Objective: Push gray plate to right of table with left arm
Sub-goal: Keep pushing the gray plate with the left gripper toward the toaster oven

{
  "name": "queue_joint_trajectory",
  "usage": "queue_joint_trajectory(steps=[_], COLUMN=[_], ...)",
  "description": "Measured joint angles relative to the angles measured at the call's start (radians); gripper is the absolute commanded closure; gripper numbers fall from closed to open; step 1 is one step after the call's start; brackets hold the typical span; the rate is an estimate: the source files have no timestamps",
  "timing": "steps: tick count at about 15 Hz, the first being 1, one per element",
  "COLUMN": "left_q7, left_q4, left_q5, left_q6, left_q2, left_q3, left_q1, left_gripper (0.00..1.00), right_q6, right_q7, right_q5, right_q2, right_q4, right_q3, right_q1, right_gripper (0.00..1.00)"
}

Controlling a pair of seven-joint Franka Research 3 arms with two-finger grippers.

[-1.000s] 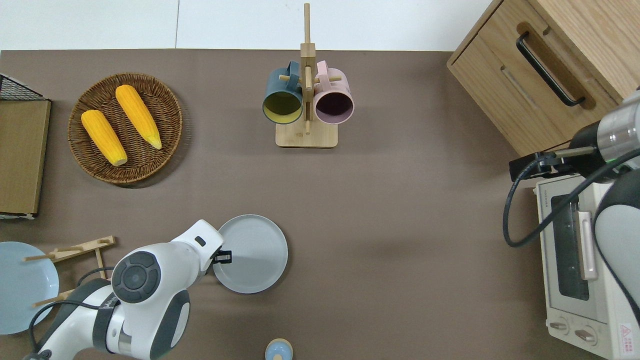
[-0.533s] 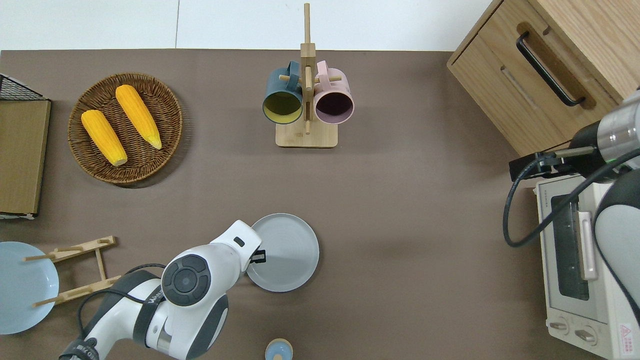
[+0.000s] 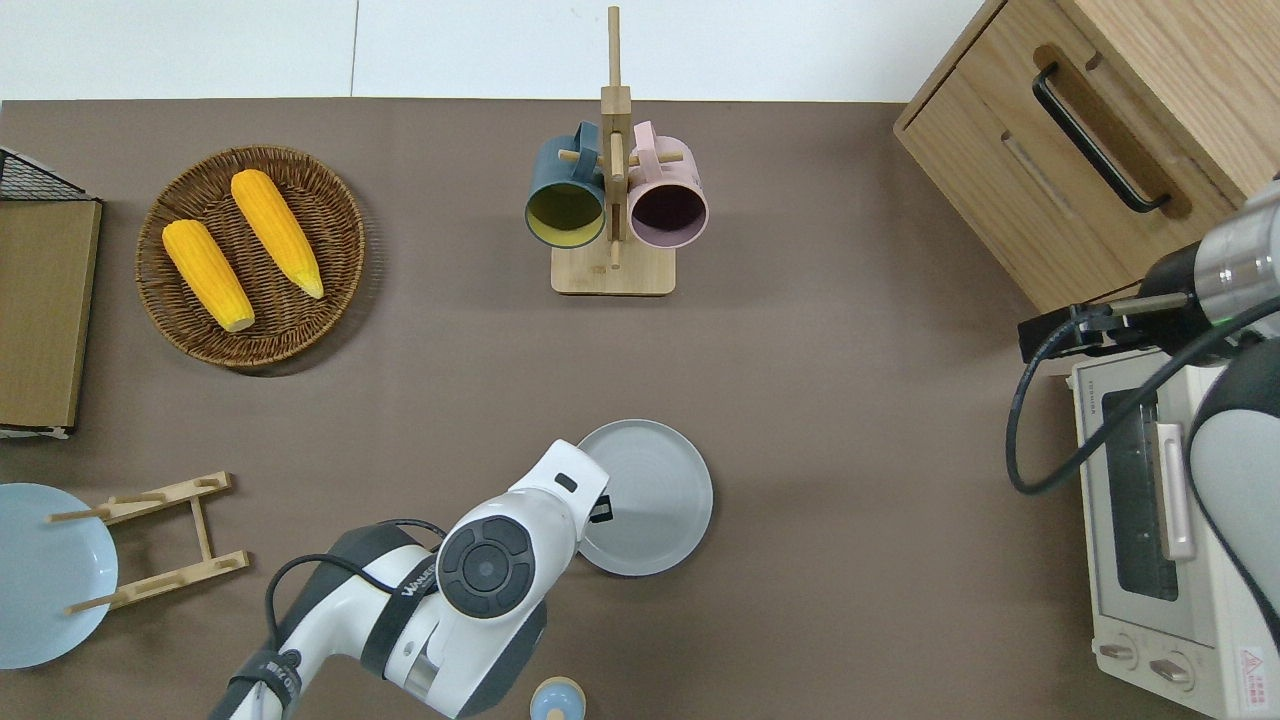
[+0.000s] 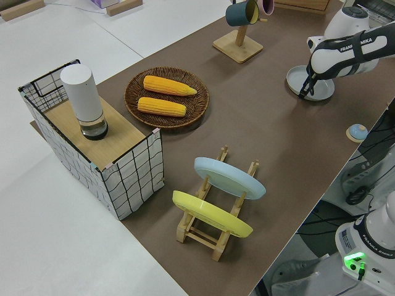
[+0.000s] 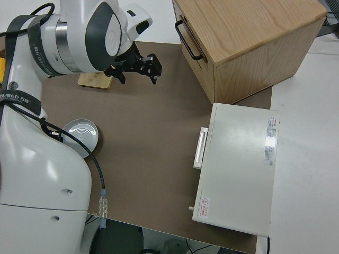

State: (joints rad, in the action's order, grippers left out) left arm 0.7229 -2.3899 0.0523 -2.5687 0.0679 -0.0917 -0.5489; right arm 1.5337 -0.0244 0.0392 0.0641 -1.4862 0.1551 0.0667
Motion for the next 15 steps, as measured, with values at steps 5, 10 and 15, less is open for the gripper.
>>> queue_joint_trajectory(steps=[5,10,15], left_q7=[0.134,0.259,0.373], left_q4=[0.072,0.173,0.283], left_q5=[0.0,-0.001,-0.04], left_q6=[-0.01,-0.015,-0.015], left_q2=[0.06,0.14,0.222], left_q3=[-0.051,-0.059,-0.061], left_q1=[-0.031,-0.105,-0.164], left_gripper=[1.0,1.0,1.0], right_q6=[0.0,0.0,0.0], right_q7=[0.0,0.0,0.0], right_q5=[0.0,0.0,0.0], right_q2=[0.0,0.0,0.0], right_q4=[0.0,0.0,0.0], right_q3=[0.0,0.0,0.0], right_q1=[0.0,0.0,0.0], right_gripper=[0.017,0.017,0.017])
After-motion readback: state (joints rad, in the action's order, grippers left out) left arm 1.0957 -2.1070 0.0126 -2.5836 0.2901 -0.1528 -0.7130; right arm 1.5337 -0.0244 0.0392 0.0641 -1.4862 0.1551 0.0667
